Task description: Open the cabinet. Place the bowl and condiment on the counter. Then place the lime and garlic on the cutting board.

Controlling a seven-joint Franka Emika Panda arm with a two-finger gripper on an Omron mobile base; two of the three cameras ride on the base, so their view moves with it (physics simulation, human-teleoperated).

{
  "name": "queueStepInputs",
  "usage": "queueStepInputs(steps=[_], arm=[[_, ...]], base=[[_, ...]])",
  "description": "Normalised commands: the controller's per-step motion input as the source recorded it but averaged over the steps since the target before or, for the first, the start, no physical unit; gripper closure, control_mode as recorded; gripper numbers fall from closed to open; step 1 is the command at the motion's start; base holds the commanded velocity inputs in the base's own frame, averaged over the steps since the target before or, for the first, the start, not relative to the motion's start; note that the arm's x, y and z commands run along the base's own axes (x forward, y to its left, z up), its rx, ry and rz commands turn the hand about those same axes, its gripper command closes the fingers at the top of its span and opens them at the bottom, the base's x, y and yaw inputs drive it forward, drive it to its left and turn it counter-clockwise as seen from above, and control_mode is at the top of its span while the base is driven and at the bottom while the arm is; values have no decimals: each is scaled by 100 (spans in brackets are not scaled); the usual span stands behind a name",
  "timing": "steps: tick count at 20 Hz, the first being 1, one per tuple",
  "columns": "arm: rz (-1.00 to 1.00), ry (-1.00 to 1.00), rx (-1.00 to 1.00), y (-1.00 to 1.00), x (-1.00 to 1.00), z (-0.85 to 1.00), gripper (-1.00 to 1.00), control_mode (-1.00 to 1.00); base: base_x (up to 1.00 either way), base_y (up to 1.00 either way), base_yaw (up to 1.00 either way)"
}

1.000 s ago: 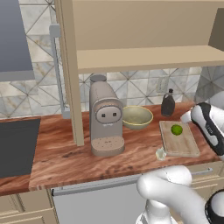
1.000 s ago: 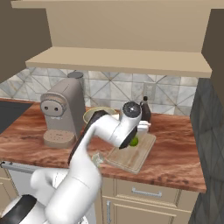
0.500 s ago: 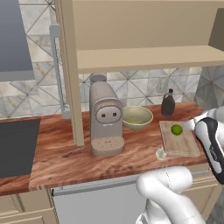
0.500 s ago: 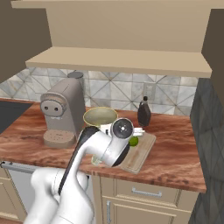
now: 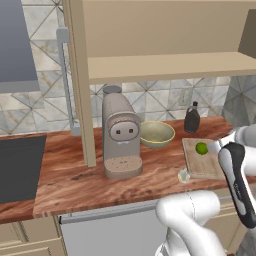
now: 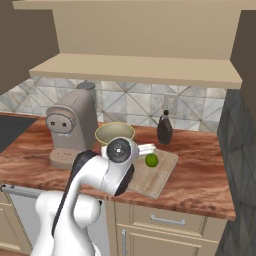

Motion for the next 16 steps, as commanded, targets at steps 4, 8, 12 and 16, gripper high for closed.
queueStepInputs(steps=[4,8,12,16], arm=[[14,0,-24,-5,-30,28,-100,-100],[16,6,-29,0,-17,36,-100,-100],[19,8,-31,0,-9,13,-100,-100],[20,7,-34,0,-13,0,-100,-100]], base=[[0,0,0],[0,0,0],[0,0,0],[0,0,0]])
